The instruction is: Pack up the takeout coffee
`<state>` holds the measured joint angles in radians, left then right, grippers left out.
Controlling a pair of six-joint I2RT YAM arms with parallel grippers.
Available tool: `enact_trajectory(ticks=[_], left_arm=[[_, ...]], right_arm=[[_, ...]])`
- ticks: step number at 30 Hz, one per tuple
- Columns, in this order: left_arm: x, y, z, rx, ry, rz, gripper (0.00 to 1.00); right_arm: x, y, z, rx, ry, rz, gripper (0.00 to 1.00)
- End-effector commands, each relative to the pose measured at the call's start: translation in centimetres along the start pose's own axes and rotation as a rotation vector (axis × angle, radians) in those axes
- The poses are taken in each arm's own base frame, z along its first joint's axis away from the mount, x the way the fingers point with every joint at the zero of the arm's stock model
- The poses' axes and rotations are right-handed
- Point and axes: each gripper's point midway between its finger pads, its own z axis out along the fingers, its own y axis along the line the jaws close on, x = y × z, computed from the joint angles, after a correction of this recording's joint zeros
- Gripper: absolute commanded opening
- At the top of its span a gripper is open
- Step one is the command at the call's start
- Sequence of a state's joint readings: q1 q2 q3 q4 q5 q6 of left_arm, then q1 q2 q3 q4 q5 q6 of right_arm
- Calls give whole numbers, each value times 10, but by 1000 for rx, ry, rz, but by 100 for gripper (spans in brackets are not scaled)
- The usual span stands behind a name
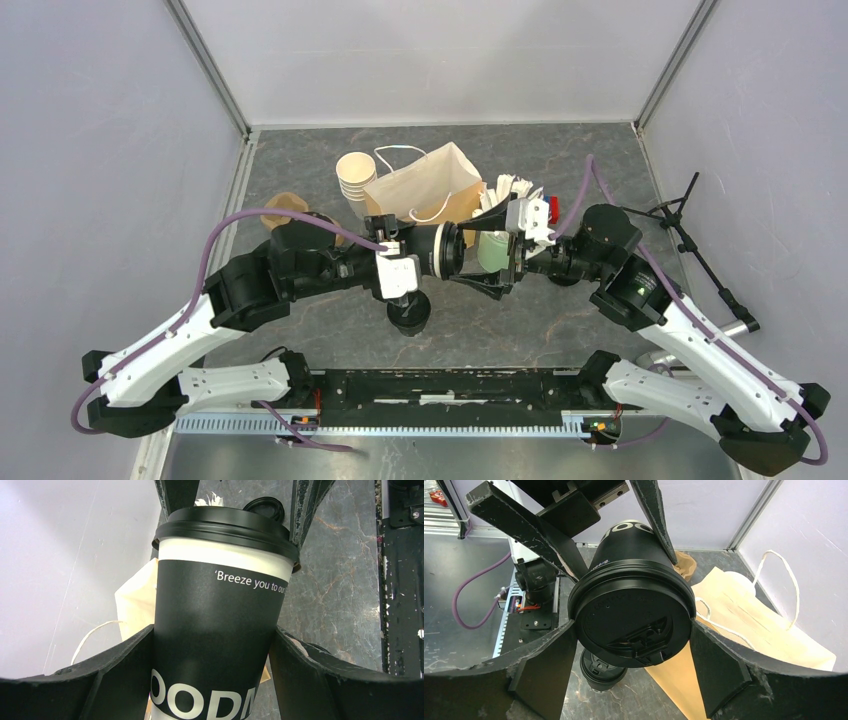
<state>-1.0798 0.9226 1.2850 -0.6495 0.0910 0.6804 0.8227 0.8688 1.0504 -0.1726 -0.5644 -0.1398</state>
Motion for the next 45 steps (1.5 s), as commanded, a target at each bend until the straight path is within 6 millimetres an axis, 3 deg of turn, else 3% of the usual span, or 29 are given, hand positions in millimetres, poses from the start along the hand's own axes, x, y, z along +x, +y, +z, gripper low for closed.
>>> enact_trajectory(ticks=[1, 6, 9, 14, 17, 24, 29, 34, 40, 45], left_arm=[[-9, 5, 0, -24, -38, -7, 77], [-5, 7, -1, -44, -25, -7, 87], [-7, 12, -2, -86, -41, -33, 100], [-5, 31, -12, -234, -61, -141, 100], [3, 50, -21, -389, -47, -308, 100], [24, 84, -43, -670, 91, -623, 100], [33, 96, -52, -805, 162, -769, 100], [54, 99, -65, -933, 154, -1019, 97], [106, 92, -60, -959, 360, -1236, 91], [126, 87, -49, -927, 418, -1384, 88]], right_arm=[[-7, -5, 1, 23, -30, -26, 85], [-14, -12, -1, 66, -46, -22, 81], [-25, -21, -3, 115, -63, -19, 80], [-30, -40, -9, 222, -61, -40, 80], [-32, -59, -13, 326, -46, -39, 79], [-71, -106, -32, 586, -111, -62, 79], [-61, -138, -47, 780, -51, -62, 79], [-41, -151, -38, 782, 109, -135, 81], [-21, -158, -27, 746, 255, -167, 81], [-8, -153, -21, 678, 350, -157, 79]])
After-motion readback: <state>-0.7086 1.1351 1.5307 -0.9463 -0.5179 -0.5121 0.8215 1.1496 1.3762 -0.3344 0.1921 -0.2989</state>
